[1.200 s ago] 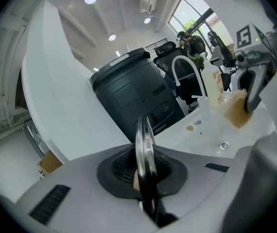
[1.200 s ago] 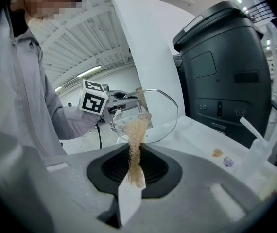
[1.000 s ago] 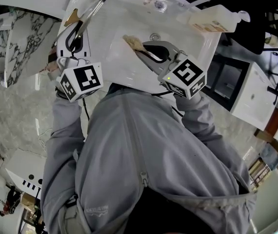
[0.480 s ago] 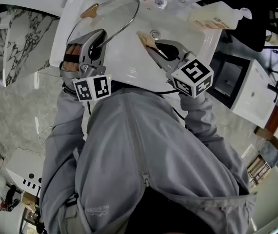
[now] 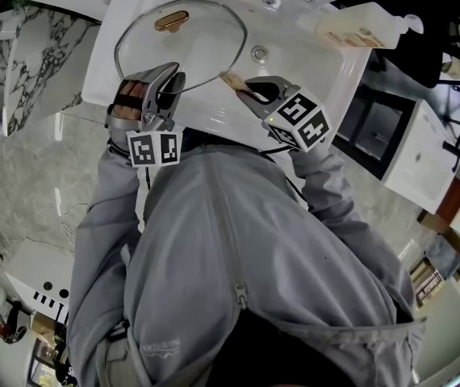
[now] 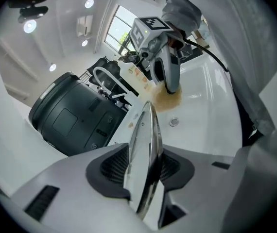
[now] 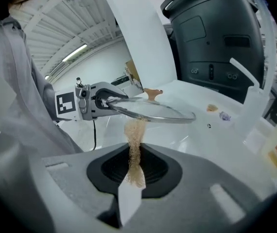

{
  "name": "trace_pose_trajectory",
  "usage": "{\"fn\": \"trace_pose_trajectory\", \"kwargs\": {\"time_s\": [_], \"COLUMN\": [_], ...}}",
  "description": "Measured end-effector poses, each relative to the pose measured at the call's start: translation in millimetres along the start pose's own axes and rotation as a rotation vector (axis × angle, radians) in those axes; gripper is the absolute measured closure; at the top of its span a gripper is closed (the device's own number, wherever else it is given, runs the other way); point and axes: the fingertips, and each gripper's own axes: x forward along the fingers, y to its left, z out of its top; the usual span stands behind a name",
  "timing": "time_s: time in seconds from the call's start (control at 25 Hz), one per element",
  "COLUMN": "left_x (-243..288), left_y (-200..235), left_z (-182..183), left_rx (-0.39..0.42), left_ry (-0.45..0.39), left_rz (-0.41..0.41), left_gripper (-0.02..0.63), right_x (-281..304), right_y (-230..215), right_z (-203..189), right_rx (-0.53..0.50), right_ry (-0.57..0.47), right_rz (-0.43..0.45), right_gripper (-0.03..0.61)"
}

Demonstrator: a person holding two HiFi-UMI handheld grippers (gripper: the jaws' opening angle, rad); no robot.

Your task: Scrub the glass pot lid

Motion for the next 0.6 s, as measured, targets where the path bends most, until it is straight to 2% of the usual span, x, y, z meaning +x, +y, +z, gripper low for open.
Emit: {"fn": "trace_pose_trajectory", "kwargs": {"time_s": [0.24, 0.44, 0.52, 0.6], "left_x": [-1.5, -0.5, 0.3, 1.1], "left_y": [-21.4, -41.4, -50.7, -66.0], "left_z": [-11.2, -19.7, -22.8, -27.3], "left_rx": [0.031, 0.049, 0.033, -0.019], "left_ry": [0.018, 0.036, 0.045, 0.063], "left_rz": [-0.055, -0.122, -0.173, -0.27], "left_gripper": [0.443, 0.4, 0.377, 0.348], "right_x": [3.9, -0.7, -0.6, -0.1], "right_y": [12.4, 17.3, 16.7, 17.1], "right_z": [-21.5, -32.5, -34.9, -35.6], "right_rx": [-0.087, -0.088, -0.083, -0.078], "right_ry": [0.143, 0.178, 0.18, 0.18], "right_rz": [0.033, 0.059, 0.063, 0.067], "right_gripper": [0.532, 0.532, 0.532, 0.532]}}
